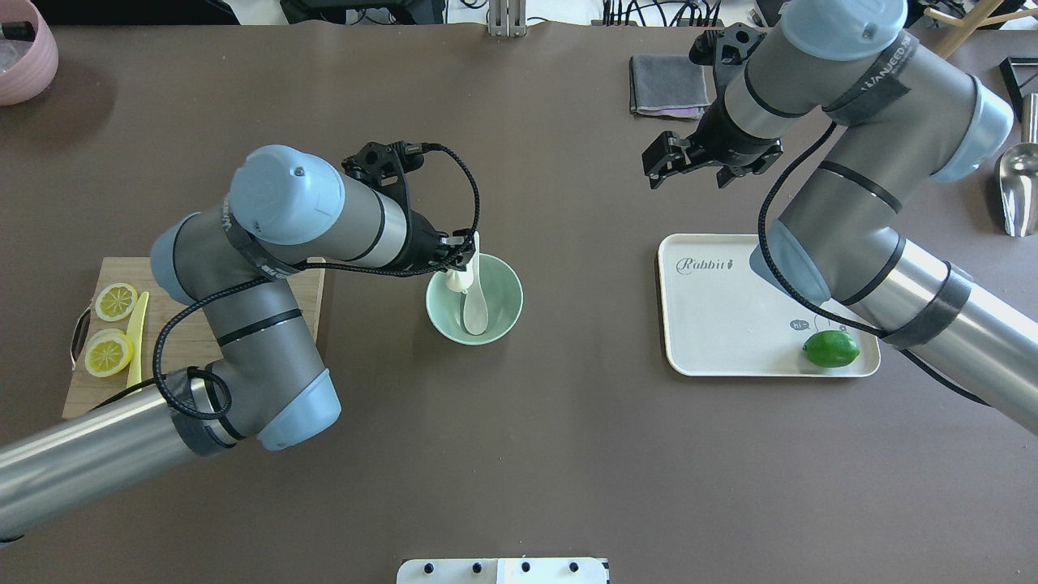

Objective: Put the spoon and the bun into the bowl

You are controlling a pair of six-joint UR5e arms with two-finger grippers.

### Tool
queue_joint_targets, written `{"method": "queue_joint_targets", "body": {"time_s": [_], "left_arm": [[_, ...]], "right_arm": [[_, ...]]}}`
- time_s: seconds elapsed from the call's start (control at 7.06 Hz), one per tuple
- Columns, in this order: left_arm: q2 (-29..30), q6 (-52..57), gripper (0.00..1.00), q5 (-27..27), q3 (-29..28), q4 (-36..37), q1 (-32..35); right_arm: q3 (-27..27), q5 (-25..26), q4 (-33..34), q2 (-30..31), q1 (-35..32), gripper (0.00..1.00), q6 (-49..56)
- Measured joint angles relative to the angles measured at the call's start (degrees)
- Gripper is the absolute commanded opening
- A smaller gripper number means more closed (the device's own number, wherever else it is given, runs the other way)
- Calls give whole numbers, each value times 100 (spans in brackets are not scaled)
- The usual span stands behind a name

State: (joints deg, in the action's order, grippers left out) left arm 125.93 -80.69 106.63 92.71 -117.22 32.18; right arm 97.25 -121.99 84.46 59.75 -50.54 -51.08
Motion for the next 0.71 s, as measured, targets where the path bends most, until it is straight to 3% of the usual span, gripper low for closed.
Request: {"method": "queue_joint_targets", "body": {"time_s": [0.28, 0.71], "left_arm": [[95, -168, 98, -428, -188, -39, -326], [59, -206, 98, -472, 114, 55, -365]], "right_arm": [[59, -78, 9, 192, -105, 100, 49], [176, -88, 12, 387, -156, 100, 120]]}}
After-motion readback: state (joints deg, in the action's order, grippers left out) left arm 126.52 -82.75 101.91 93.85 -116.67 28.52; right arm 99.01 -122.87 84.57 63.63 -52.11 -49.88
